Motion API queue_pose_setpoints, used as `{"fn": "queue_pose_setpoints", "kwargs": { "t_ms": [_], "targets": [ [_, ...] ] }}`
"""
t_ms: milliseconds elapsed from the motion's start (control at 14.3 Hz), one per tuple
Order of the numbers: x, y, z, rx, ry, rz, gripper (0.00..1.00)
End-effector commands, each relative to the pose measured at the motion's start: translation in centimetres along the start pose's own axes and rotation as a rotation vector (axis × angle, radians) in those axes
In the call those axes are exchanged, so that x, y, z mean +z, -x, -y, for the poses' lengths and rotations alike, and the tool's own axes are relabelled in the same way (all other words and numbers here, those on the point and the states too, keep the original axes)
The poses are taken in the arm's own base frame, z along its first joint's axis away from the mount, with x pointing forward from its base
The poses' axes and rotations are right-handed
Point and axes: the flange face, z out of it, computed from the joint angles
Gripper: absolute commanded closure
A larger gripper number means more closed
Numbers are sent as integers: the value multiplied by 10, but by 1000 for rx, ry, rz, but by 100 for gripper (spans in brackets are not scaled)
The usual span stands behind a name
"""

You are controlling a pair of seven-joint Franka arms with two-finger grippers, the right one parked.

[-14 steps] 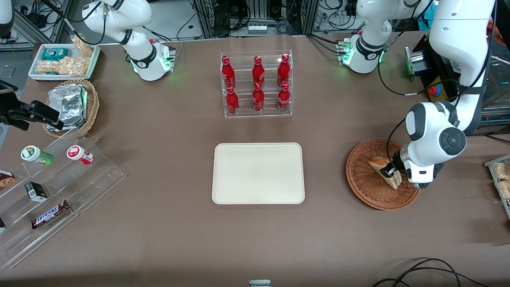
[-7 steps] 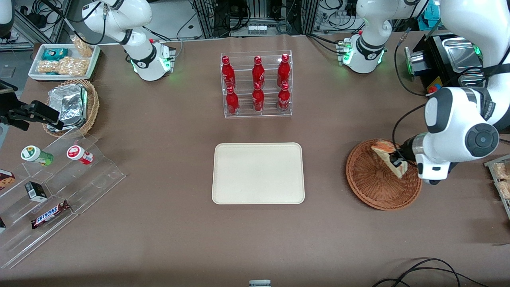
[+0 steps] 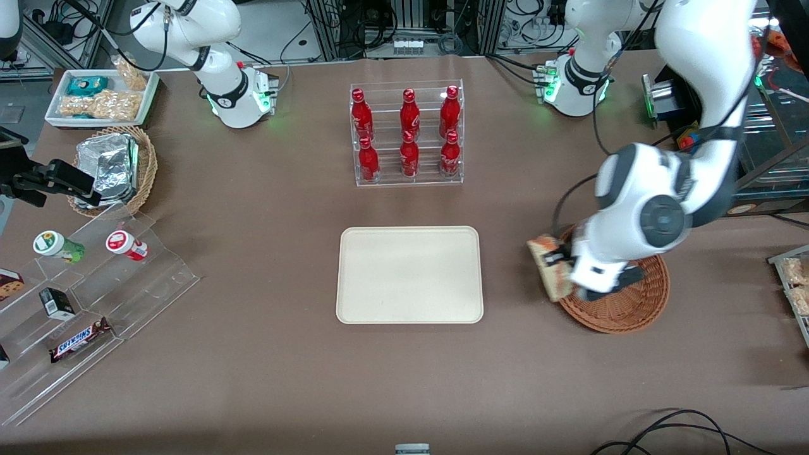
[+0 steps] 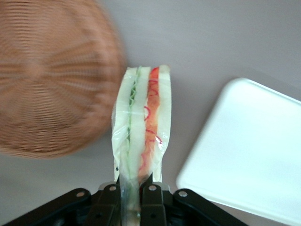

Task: Place sandwich from basket to tray
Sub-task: 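Lift the sandwich and carry it over the cream tray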

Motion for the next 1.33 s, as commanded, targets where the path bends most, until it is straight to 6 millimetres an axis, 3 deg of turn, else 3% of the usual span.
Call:
{"fn": "queue_pose_setpoints", "kwargs": {
  "t_ms": [0, 350, 630, 1050, 1260],
  "targets": [
    [29, 25, -77, 149, 10, -19, 94],
    [56, 77, -165, 197, 74, -78, 94],
    [75, 104, -208, 204, 43, -142, 94],
    [113, 123, -233, 263, 66, -145, 93],
    [142, 133, -240, 287, 61, -130, 90]
  ]
}}
